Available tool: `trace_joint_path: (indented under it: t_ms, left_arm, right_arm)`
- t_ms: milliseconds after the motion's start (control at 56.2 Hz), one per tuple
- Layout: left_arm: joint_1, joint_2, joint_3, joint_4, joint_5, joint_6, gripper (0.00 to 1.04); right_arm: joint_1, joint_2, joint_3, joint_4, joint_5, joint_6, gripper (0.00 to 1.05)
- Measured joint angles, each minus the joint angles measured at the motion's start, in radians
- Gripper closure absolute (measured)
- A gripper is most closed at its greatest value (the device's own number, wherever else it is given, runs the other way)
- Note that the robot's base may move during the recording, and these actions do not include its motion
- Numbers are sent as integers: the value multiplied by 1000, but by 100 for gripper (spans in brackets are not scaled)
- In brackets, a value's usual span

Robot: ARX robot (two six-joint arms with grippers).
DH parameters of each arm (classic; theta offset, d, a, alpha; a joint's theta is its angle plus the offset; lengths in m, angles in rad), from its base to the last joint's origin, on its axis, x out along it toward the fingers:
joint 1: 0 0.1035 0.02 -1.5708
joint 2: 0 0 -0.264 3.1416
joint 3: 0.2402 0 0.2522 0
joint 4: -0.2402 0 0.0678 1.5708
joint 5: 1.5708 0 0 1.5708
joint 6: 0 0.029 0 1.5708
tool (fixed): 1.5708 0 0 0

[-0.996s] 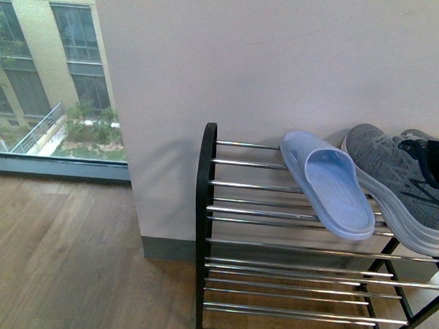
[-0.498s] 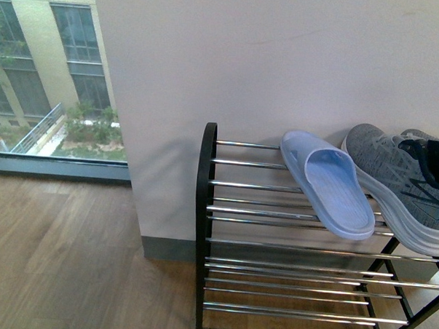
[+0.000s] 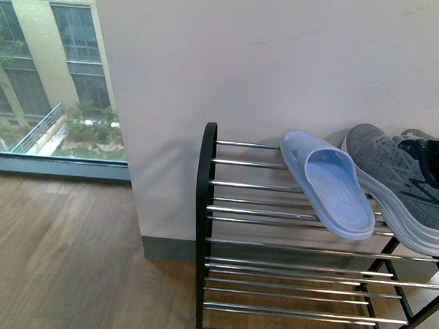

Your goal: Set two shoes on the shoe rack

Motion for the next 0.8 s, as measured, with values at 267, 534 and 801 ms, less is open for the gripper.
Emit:
trace_joint_path:
  t_ms: [267, 534, 801]
  left_arm:
    - [0, 0, 0, 0, 1, 0, 103]
    - [0, 0, 0, 0, 0, 0, 103]
    - [0, 0, 0, 0, 0, 0, 103]
  right_arm:
    - [1, -150, 0, -156, 0, 0, 103]
    - [1, -153, 0, -156, 1, 0, 103]
    - [1, -153, 0, -156, 0, 0, 103]
